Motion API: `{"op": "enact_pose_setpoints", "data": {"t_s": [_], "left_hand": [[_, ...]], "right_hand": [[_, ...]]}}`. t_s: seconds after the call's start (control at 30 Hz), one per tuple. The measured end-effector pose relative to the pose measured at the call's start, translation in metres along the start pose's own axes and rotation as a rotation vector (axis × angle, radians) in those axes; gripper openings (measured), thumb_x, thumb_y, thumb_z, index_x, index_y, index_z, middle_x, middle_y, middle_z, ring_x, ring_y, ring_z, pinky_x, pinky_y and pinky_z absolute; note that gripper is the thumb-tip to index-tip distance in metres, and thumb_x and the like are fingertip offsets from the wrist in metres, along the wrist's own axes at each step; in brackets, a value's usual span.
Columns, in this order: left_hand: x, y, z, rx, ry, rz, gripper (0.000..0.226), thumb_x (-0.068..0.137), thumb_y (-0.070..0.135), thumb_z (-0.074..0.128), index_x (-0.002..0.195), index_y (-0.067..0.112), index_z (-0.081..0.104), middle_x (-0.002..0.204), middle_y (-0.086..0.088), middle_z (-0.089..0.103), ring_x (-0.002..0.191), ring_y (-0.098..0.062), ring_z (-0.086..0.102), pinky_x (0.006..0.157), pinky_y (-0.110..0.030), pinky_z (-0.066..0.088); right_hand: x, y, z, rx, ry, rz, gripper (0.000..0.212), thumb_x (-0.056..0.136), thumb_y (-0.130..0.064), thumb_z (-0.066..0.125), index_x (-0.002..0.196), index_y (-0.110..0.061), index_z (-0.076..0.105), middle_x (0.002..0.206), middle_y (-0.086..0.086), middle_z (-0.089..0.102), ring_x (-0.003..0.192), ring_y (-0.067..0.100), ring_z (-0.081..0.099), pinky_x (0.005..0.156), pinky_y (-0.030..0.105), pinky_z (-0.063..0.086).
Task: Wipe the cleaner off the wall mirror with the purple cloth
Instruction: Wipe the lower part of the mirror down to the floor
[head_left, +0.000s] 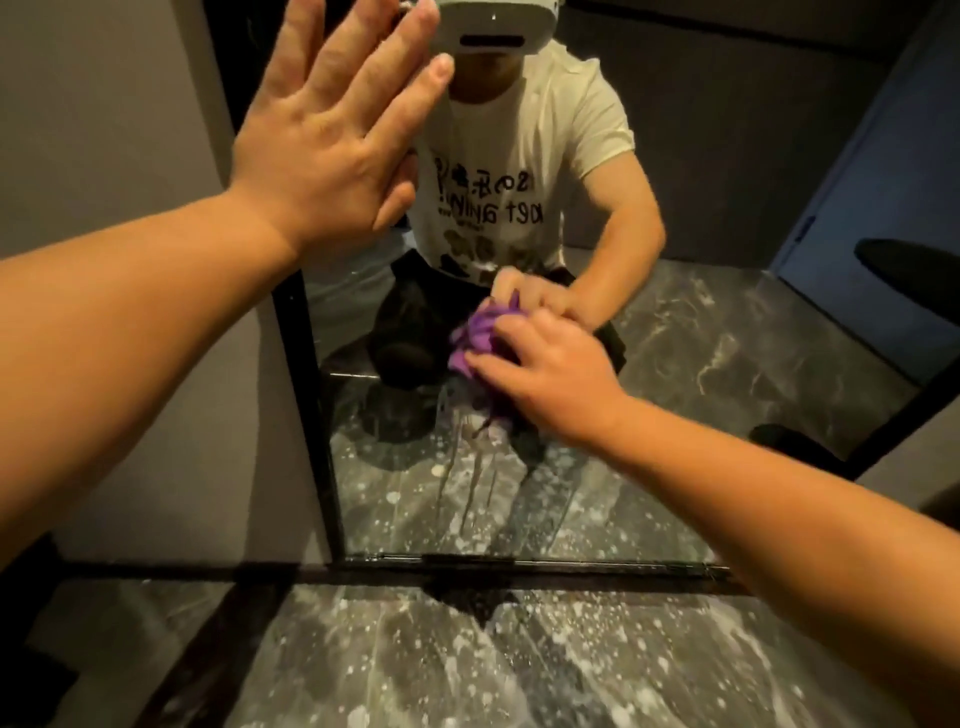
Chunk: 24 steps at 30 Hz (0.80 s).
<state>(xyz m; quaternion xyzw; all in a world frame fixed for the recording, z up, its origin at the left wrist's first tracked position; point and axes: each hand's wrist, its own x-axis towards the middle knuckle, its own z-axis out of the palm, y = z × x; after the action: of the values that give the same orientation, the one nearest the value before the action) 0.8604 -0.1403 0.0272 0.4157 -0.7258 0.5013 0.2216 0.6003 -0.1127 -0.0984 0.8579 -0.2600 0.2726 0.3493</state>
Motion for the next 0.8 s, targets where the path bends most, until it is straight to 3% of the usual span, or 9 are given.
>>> {"op": "enact_pose_setpoints", "data": {"t_s": [0.1,0.2,0.33,0.4,0.47,0.53,0.67,0.73,0.8], "left_hand": [[0.003,0.001,-0.004,0.018,-0.002,0.023,0.063,0.103,0.043,0.023,0.158,0.016,0.006,0.163,-0.016,0.01,0.149,-0.04,0.011,0.116,-0.064,0.011],[0.0,-0.001,-0.004,0.029,0.033,0.029,0.062,0.102,0.041,0.027,0.157,0.014,0.013,0.161,-0.018,0.016,0.148,-0.041,0.016,0.115,-0.065,0.016],[-0.002,0.0,-0.003,-0.012,-0.005,0.021,0.061,0.103,0.043,0.021,0.157,0.018,0.008,0.162,-0.017,0.011,0.149,-0.038,0.01,0.118,-0.062,0.01],[-0.002,0.001,-0.001,-0.021,-0.009,0.008,0.062,0.102,0.044,0.02,0.157,0.018,0.006,0.162,-0.017,0.01,0.149,-0.038,0.01,0.118,-0.061,0.011],[-0.002,0.001,-0.002,-0.03,-0.015,-0.002,0.064,0.102,0.045,0.023,0.157,0.018,0.005,0.162,-0.018,0.01,0.149,-0.039,0.01,0.118,-0.061,0.01],[-0.003,0.001,-0.003,-0.058,-0.032,-0.011,0.065,0.101,0.045,0.025,0.157,0.019,0.004,0.163,-0.017,0.009,0.149,-0.038,0.01,0.118,-0.058,0.008],[-0.003,0.001,-0.008,-0.061,-0.009,-0.018,0.064,0.098,0.04,0.029,0.156,0.02,0.01,0.162,-0.016,0.017,0.148,-0.038,0.018,0.117,-0.054,0.015],[-0.002,0.002,-0.009,-0.05,0.031,-0.02,0.062,0.098,0.038,0.03,0.155,0.02,0.015,0.16,-0.015,0.025,0.145,-0.038,0.026,0.115,-0.053,0.024],[-0.003,0.001,-0.005,-0.038,0.051,-0.02,0.059,0.1,0.037,0.029,0.155,0.02,0.017,0.159,-0.015,0.027,0.144,-0.037,0.029,0.113,-0.051,0.028]], "right_hand": [[0.072,0.027,-0.042,-0.027,0.183,0.306,0.015,0.095,-0.047,0.063,0.102,-0.035,0.067,0.113,-0.004,0.063,0.105,0.021,0.057,0.089,0.042,0.044],[0.069,0.004,-0.007,-0.123,0.253,0.071,0.013,0.098,-0.031,0.063,0.101,-0.024,0.074,0.103,0.006,0.069,0.087,0.029,0.063,0.072,0.04,0.044],[-0.031,-0.059,0.089,-0.069,-0.227,-0.394,0.014,0.093,-0.028,0.06,0.099,-0.024,0.072,0.103,0.006,0.063,0.08,0.026,0.053,0.059,0.038,0.032],[-0.073,-0.081,0.115,-0.06,-0.457,-0.489,0.015,0.091,-0.035,0.061,0.091,-0.026,0.074,0.1,0.0,0.063,0.08,0.022,0.049,0.062,0.038,0.028],[-0.078,-0.091,0.116,-0.051,-0.522,-0.501,0.015,0.089,-0.034,0.061,0.087,-0.027,0.074,0.094,-0.002,0.061,0.078,0.021,0.05,0.062,0.037,0.027],[-0.047,-0.084,0.095,-0.043,-0.339,-0.43,0.015,0.09,-0.029,0.059,0.093,-0.025,0.074,0.093,0.002,0.062,0.077,0.024,0.051,0.059,0.038,0.031],[0.083,-0.039,0.036,-0.042,0.271,-0.073,0.012,0.101,-0.025,0.061,0.102,-0.016,0.069,0.09,0.012,0.067,0.074,0.031,0.057,0.055,0.039,0.045],[0.109,-0.042,0.041,-0.046,0.343,0.02,0.013,0.097,-0.022,0.066,0.105,-0.015,0.059,0.089,0.013,0.065,0.073,0.033,0.058,0.056,0.042,0.047],[0.088,-0.071,0.075,-0.01,0.171,-0.139,0.011,0.096,-0.022,0.064,0.105,-0.016,0.062,0.092,0.011,0.061,0.077,0.032,0.054,0.059,0.042,0.045]]}}
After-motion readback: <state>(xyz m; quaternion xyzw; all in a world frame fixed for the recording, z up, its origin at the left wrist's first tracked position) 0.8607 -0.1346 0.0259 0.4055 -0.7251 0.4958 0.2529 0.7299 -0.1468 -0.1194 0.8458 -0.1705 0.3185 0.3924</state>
